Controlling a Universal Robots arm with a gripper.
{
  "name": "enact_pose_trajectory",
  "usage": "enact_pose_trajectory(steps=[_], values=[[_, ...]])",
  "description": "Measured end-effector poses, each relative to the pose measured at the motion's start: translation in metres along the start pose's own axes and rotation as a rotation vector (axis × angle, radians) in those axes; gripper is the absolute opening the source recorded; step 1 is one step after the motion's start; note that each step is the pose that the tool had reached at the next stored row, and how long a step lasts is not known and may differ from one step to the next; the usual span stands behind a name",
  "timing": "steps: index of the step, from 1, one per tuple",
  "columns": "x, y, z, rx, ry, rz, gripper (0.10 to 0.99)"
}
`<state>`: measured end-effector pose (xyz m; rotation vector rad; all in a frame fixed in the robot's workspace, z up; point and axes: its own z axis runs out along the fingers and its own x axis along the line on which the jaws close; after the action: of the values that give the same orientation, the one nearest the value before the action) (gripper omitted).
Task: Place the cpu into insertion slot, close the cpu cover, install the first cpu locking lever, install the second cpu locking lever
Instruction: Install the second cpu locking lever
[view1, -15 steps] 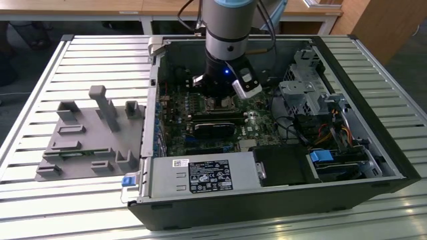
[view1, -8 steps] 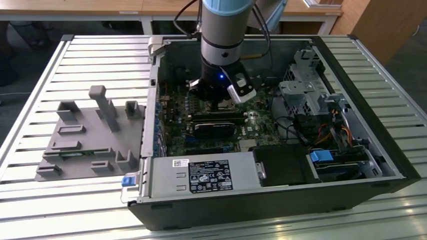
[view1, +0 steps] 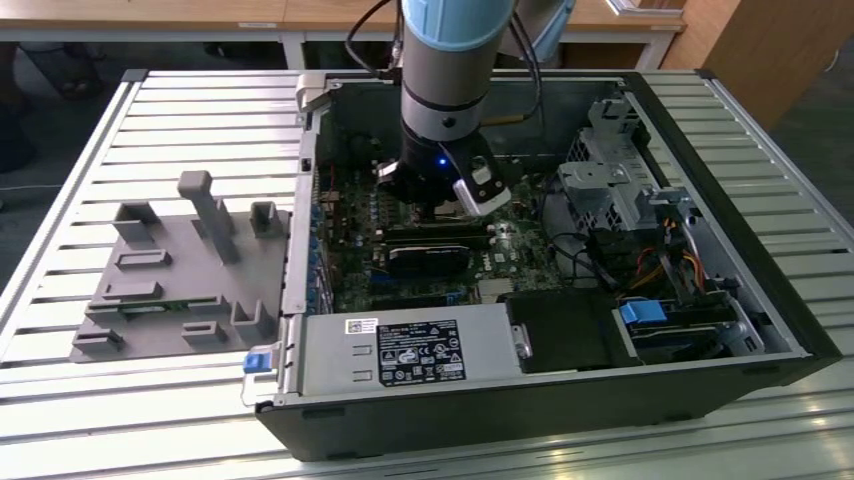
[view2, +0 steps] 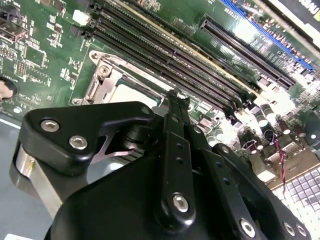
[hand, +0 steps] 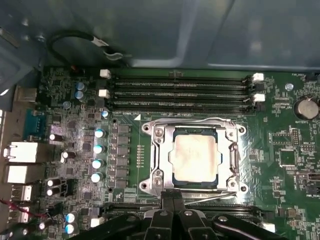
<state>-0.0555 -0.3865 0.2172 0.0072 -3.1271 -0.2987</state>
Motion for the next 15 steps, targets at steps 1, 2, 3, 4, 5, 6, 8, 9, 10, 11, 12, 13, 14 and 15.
enact_pose_trajectory(steps=[1,2,3,4,5,6,8,9,10,11,12,13,14,15], values=[[0.0007,-0.0013,-0.0002,-0.008,0.0,0.0,0.122],[0.0015,-0.0025,-0.0002,-0.011,-0.0001,0.0,0.122],[0.0022,-0.0037,-0.0001,-0.013,-0.0001,0.0,0.122],[0.003,-0.0046,0.0003,-0.015,-0.0001,0.0,0.122],[0.0038,-0.0052,0.001,-0.017,-0.0001,0.0,0.122],[0.0046,-0.0054,0.002,-0.02,-0.0002,0.0,0.122],[0.0059,-0.0059,0.0046,-0.026,-0.0002,0.0,0.122],[0.0062,-0.0063,0.0061,-0.027,-0.0001,0.0,0.122],[0.0064,-0.0066,0.0078,-0.029,-0.0001,0.0,0.122],[0.0066,-0.0069,0.0094,-0.031,-0.0001,0.0,0.122],[0.0069,-0.0089,0.0106,-0.041,-0.0001,0.0,0.122],[0.0068,-0.0104,0.0106,-0.048,-0.0002,0.0,0.122],[0.0069,-0.012,0.0106,-0.057,-0.0004,0.0,0.122],[0.0071,-0.0135,0.0103,-0.066,-0.0004,0.0,0.122]])
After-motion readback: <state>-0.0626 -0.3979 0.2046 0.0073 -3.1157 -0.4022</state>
